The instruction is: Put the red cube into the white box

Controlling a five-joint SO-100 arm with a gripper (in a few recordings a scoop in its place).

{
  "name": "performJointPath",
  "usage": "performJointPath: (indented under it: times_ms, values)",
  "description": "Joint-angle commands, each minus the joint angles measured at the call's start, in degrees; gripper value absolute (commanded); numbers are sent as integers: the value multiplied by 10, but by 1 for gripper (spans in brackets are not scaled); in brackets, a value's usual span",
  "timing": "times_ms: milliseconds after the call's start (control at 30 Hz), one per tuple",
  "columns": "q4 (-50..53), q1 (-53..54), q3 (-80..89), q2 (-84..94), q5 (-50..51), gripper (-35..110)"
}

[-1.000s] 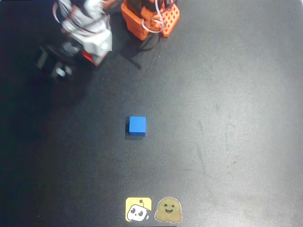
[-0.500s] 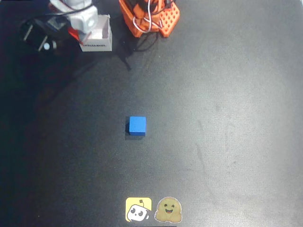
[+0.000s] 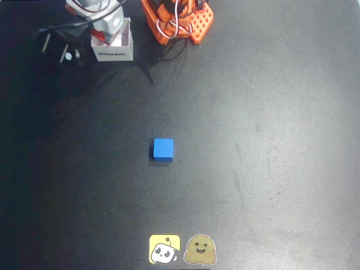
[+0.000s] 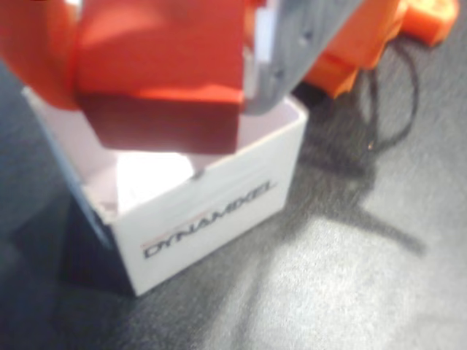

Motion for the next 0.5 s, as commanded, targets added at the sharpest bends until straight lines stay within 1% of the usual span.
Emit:
performJointPath:
  times_ms: [0, 300, 467]
  values:
    - [10, 4, 1, 15, -4, 0]
    - [-1, 14, 9, 16, 3, 0]
    - [-25, 33, 18, 18, -29, 0]
